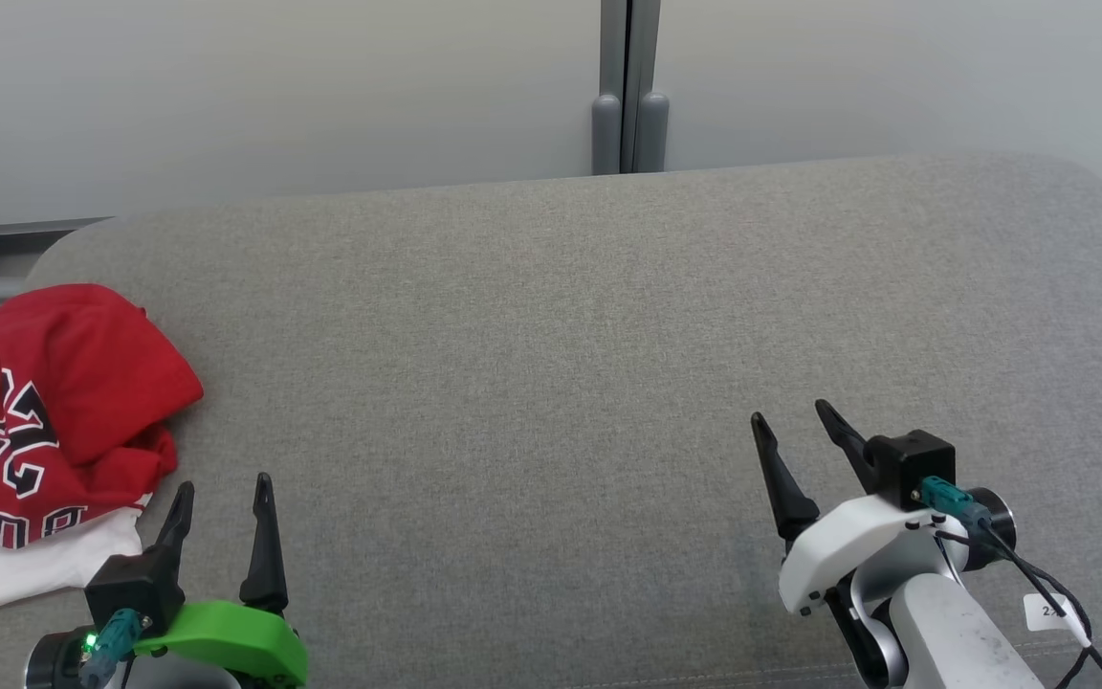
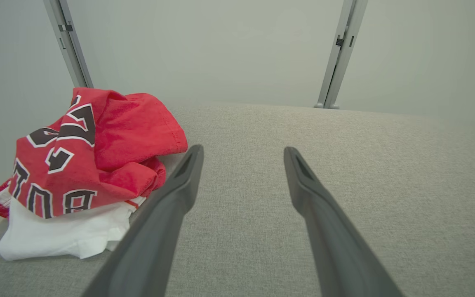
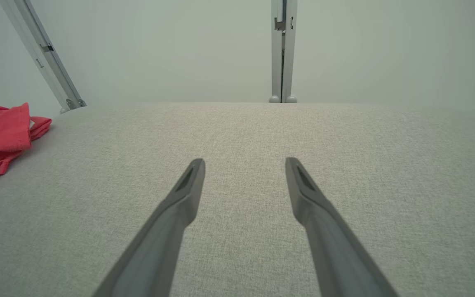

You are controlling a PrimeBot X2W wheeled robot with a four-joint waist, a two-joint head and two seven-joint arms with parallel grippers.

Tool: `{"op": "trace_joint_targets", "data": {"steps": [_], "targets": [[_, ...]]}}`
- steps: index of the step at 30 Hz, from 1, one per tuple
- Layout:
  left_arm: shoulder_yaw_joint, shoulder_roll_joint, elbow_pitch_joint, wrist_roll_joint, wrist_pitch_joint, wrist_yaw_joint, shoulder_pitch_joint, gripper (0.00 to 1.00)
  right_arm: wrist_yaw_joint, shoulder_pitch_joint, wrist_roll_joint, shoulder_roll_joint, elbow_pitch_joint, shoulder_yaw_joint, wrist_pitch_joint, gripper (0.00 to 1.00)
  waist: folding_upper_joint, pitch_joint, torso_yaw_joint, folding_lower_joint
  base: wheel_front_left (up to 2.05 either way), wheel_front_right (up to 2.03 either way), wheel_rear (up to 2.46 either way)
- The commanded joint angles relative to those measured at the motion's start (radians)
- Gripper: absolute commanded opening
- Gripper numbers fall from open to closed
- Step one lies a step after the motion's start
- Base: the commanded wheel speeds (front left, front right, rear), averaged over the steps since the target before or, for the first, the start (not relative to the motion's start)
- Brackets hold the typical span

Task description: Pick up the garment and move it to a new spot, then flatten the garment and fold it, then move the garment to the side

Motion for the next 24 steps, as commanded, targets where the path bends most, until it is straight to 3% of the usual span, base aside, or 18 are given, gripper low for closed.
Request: {"op": "trace_joint_targets", "data": {"steps": [1,16,24], "targets": [[0.003,0.010,-0.005,0.023,-0.006,0.005,0.009,1.00,0.000,-0.003,-0.022,-0.007,-0.005,0.001,-0.011,1.00,0.0000,0.000,0.000,0.0000,0.00,0.00,0.00],[0.014,0.024,-0.015,0.098,-0.021,0.027,0.029,1.00,0.000,0.012,-0.117,-0.008,-0.007,-0.009,-0.055,1.00,0.0000,-0.010,-0.004,0.0000,0.00,0.00,0.00],[0.019,0.025,-0.010,0.091,-0.029,0.028,0.034,1.00,0.000,0.017,-0.062,-0.004,-0.013,-0.008,-0.076,1.00,0.0000,-0.010,-0.007,0.0000,0.00,0.00,0.00]]}}
